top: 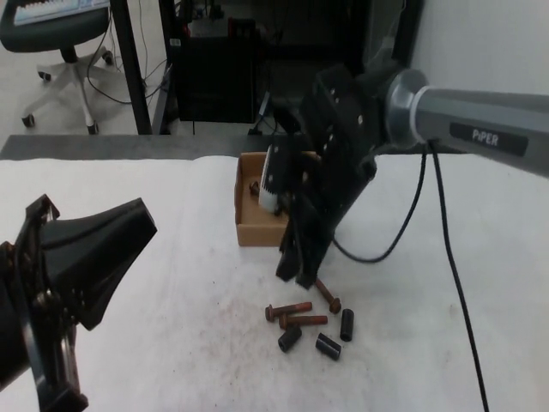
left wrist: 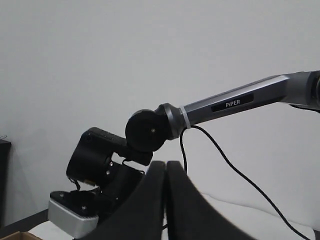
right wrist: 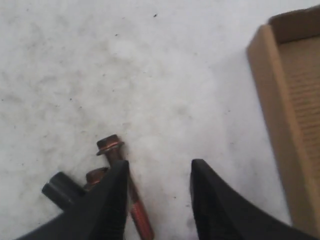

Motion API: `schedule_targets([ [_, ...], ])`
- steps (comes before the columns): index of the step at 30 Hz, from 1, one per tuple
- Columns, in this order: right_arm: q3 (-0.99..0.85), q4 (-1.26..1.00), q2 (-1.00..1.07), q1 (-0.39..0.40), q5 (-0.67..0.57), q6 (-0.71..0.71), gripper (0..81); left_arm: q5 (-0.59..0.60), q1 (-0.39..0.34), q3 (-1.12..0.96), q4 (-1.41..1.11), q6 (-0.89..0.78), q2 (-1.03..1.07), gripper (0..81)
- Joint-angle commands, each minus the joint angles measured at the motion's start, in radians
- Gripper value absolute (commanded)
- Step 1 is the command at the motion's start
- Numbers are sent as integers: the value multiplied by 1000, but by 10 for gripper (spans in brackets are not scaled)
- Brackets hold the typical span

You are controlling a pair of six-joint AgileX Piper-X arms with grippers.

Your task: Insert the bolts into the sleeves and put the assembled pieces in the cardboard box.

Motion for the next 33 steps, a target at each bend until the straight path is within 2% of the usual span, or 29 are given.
schedule_targets([
  [1, 19, -16, -1, 14, -6, -45, 383, 10, 3, -2, -5, -4, -12, 3],
  [9, 134, -144, -1, 52, 9, -93, 383, 14, 3, -2, -5, -4, -12, 3],
  [14, 173, -184, -1, 55, 76, -98, 383, 22, 3, -2, -5, -4, -12, 3],
  [21, 174, -201, -1, 55, 212, -192, 383, 22, 3, -2, -5, -4, -12, 3],
  [24, 174, -226, -1, 55, 217, -199, 345, 22, 3, -2, -5, -4, -12, 3],
  [29, 174, -265, -1, 55, 209, -199, 227, 22, 3, -2, -5, -4, -12, 3],
  [33, 174, -271, -1, 55, 154, -199, 216, 22, 3, -2, -5, -4, -12, 3],
])
